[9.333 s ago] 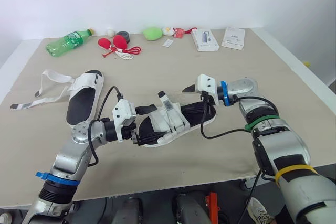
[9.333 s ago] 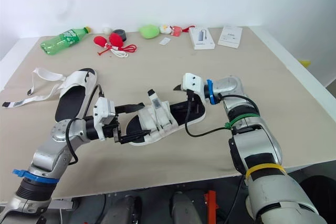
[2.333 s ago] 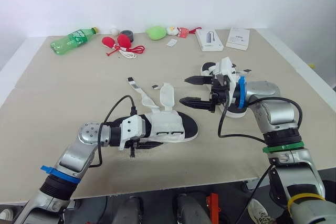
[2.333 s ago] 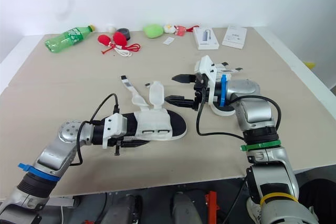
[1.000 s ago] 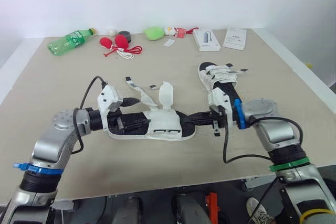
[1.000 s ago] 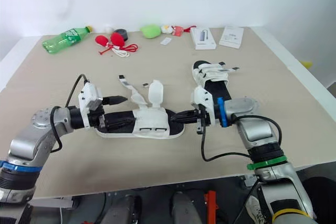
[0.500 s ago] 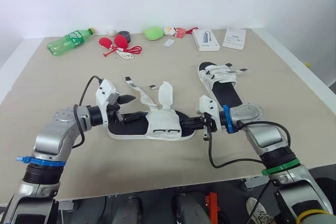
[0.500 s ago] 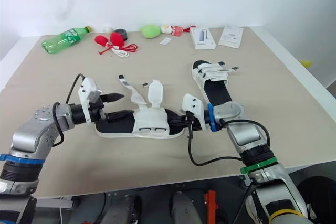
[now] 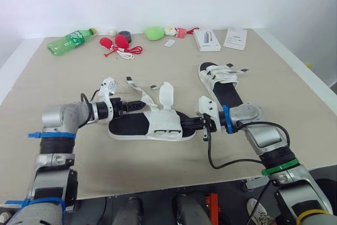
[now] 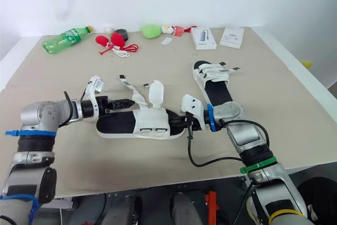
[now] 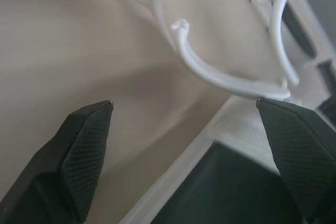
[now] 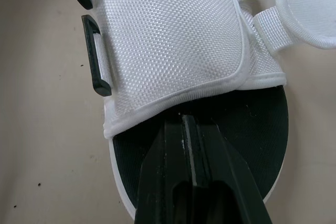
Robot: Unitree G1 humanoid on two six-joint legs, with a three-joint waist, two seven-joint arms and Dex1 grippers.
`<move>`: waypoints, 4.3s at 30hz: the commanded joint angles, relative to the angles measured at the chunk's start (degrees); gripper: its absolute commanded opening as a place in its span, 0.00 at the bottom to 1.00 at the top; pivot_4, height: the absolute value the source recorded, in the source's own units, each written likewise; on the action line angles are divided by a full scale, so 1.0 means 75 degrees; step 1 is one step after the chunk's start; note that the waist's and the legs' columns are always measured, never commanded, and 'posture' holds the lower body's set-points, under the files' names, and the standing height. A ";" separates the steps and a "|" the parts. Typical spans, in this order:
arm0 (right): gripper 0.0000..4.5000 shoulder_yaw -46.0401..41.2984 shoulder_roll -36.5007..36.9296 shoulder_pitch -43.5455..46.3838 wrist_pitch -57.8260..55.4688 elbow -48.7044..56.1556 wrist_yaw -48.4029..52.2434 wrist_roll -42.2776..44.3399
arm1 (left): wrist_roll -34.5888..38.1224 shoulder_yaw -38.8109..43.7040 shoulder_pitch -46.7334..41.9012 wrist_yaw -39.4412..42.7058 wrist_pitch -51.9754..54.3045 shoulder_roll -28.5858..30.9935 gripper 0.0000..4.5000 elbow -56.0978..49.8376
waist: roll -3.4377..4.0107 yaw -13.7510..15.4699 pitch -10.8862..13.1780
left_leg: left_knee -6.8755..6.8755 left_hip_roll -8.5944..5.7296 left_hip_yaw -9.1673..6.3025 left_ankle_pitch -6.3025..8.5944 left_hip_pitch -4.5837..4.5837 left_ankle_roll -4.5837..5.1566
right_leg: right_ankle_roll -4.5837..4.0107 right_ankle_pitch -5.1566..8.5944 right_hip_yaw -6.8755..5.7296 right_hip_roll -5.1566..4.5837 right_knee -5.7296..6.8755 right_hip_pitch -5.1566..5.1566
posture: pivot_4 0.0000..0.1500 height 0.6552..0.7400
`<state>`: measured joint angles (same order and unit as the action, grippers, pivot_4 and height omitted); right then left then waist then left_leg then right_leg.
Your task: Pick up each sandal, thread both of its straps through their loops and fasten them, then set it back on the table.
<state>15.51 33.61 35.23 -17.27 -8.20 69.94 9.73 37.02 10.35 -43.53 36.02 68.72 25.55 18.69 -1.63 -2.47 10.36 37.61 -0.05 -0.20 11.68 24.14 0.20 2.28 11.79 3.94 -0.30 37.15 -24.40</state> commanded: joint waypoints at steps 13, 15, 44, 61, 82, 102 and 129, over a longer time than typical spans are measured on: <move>0.01 -0.0173 0.0165 0.0153 -0.0039 0.0318 0.0064 0.0075 | 0.0675 0.1270 -0.1451 -0.0432 0.1696 -0.0637 1.00 0.1523 | 0.0000 -0.0003 0.0000 | -0.0002 -0.0023 -0.0010 0.0000 0.0006 -0.0003 | -0.0024 -0.0019 0.0006 -0.0016 0.0001 0.0000 | 1.00 1.00; 0.01 -0.0171 0.0166 0.0154 -0.0042 0.0316 0.0054 0.0078 | 0.0760 0.1530 -0.1603 -0.0530 0.1980 -0.0674 1.00 0.1792 | 0.0000 -0.0005 0.0000 | -0.0002 -0.0022 -0.0012 0.0000 0.0006 -0.0003 | -0.0015 -0.0014 0.0005 -0.0014 0.0001 0.0000 | 1.00 1.00; 0.01 -0.0191 0.0176 0.0102 -0.0080 0.0494 0.0019 0.0113 | 0.0030 0.1802 -0.2753 -0.1022 0.0954 -0.1091 1.00 0.4192 | 0.0000 -0.0013 0.0000 | -0.0003 -0.0029 -0.0017 -0.0029 0.0006 -0.0035 | 0.0025 -0.0016 0.0007 -0.0016 0.0004 0.0003 | 1.00 1.00; 0.01 -0.0163 0.0190 0.0105 -0.0012 0.0427 0.0032 0.0083 | 0.0228 0.0593 -0.1887 0.0099 0.2702 -0.0435 1.00 0.2131 | 0.0000 -0.0033 0.0000 | -0.0013 -0.0026 -0.0021 -0.0028 0.0010 -0.0036 | 0.0023 -0.0015 0.0011 -0.0012 0.0004 -0.0004 | 1.00 1.00; 0.01 -0.0099 0.0204 0.0243 0.0134 0.0122 0.0247 0.0018 | 0.0339 0.0869 -0.1969 -0.0031 0.3019 -0.0196 1.00 0.1614 | 0.0000 -0.0031 0.0000 | -0.0012 -0.0024 -0.0022 -0.0028 0.0008 -0.0036 | 0.0022 -0.0015 0.0009 -0.0009 0.0004 -0.0005 | 1.00 1.00; 0.01 -0.0110 0.0214 0.0130 0.0112 0.0277 0.0285 -0.0017 | -0.0400 0.1498 -0.2757 -0.0886 0.1299 -0.0775 1.00 0.4487 | -0.0001 -0.0025 0.0000 | -0.0010 -0.0026 -0.0020 -0.0029 0.0007 -0.0036 | 0.0022 -0.0016 0.0008 -0.0011 0.0004 -0.0003 | 1.00 1.00; 0.00 -0.0055 0.0270 0.0029 0.0120 0.0422 0.0378 -0.0048 | -0.0760 0.0573 -0.2512 0.0149 -0.0096 -0.0722 0.03 0.3692 | 0.0000 -0.0032 0.0000 | -0.0012 -0.0026 -0.0016 -0.0029 0.0008 -0.0038 | 0.0019 -0.0020 0.0010 -0.0010 0.0005 -0.0004 | 1.00 1.00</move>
<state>15.54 34.94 35.19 -16.84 -7.46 72.34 9.18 31.49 16.94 -62.47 33.32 69.35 19.30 51.28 -1.64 -2.71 10.36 37.51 -0.25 -0.31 11.46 24.20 -0.09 2.29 11.56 4.03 -0.38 37.19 -24.44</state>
